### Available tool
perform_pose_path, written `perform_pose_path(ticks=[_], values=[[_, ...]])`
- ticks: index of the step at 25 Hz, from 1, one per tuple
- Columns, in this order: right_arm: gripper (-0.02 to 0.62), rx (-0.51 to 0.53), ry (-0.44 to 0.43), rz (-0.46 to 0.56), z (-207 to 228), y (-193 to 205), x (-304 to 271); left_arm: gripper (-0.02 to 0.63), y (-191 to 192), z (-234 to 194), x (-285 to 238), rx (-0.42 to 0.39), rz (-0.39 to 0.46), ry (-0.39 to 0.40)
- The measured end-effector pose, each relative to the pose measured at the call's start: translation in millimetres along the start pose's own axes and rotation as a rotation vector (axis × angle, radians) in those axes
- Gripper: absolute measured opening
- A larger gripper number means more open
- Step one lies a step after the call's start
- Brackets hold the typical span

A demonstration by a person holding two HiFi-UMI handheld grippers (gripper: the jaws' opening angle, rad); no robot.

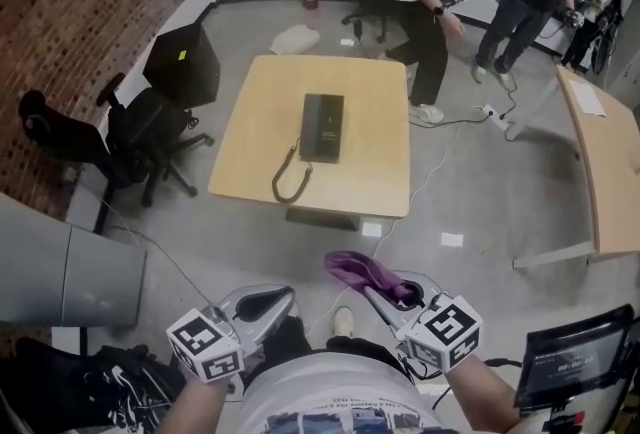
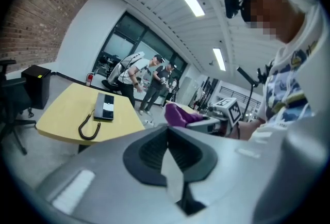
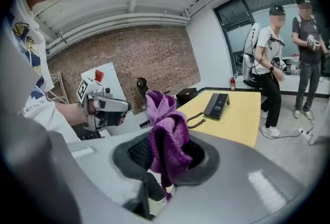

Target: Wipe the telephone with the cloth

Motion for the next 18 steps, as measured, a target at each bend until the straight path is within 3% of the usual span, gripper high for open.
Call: perform_pose_path(ticks=[7,18], values=[[0.085,-0.02,0.053,0.0,26.5,-14.9,-13.4,0.005,-20.4,-41.3,-20.0,0.0,-0.005,0.04],[0.085,-0.104,0.219,0.02,34.4,-92.9,-99.8,0.005,-86.5,-171.4,-17.6,-0.075,-0.078,0.209]])
Point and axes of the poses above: the fingertips, and each gripper's own axes: x backward along the fingers, z to its right, y out of its underside, the point moved 8 cm from there along x, backward along the fingers, and after that the axes turned 9 degrees about -z, right-handed, at the moved point
